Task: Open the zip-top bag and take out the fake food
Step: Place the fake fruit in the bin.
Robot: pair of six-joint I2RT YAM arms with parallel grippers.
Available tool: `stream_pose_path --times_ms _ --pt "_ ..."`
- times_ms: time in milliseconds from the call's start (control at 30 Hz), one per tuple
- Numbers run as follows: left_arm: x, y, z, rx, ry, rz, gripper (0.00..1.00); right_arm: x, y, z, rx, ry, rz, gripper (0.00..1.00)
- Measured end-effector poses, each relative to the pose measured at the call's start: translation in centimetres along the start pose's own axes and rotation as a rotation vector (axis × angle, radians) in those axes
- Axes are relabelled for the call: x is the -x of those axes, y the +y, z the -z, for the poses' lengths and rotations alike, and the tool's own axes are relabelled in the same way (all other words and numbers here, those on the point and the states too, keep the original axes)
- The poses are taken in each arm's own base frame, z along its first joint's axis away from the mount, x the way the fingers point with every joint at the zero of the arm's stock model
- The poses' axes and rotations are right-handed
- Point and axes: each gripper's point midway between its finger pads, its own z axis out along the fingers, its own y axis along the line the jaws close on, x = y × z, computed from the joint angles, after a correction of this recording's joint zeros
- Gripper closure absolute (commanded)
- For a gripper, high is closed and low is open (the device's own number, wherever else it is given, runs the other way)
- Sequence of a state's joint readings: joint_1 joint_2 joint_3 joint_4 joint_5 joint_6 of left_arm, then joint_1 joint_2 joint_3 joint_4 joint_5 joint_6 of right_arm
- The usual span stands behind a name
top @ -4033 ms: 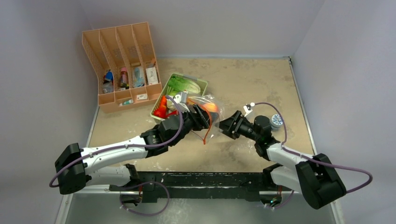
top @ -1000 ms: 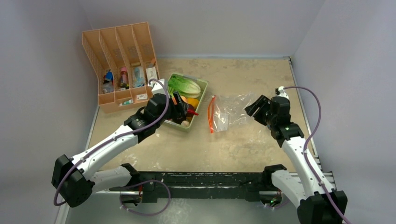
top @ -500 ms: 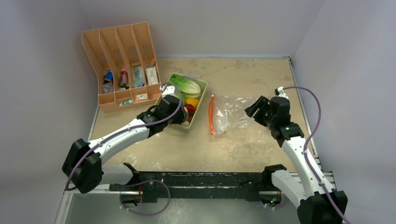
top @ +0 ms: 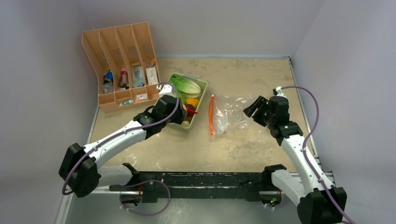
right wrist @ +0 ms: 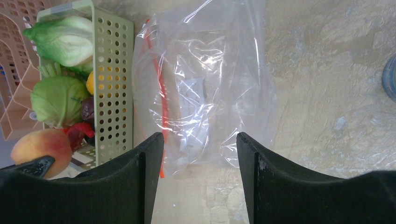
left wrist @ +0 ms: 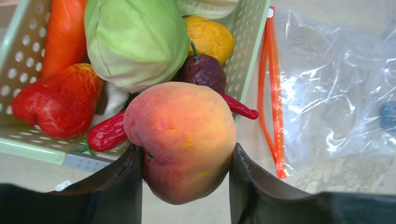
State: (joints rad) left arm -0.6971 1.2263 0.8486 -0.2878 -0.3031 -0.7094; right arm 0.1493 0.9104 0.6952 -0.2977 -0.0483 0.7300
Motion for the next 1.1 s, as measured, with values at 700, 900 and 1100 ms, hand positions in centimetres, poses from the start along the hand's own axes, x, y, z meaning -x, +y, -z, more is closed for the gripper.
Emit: stream_pose_path --times_ms 700,900,1100 --pt "-0.4 0.7 -1.8 0.07 -0.002 0.0 0.32 -1.4 -0.5 -0.7 0.003 0.043 -0.005 0.38" --pt "0.2 0.6 -1.5 0.07 -0.023 0.013 0.0 -1.6 -0.6 -0.9 0.002 0.049 -0.006 0.38" --pt "1.6 0.4 -0.5 0.063 -0.071 0.035 0.01 -1.9 -0.8 -1.1 -0.006 0.061 -0.007 0.38"
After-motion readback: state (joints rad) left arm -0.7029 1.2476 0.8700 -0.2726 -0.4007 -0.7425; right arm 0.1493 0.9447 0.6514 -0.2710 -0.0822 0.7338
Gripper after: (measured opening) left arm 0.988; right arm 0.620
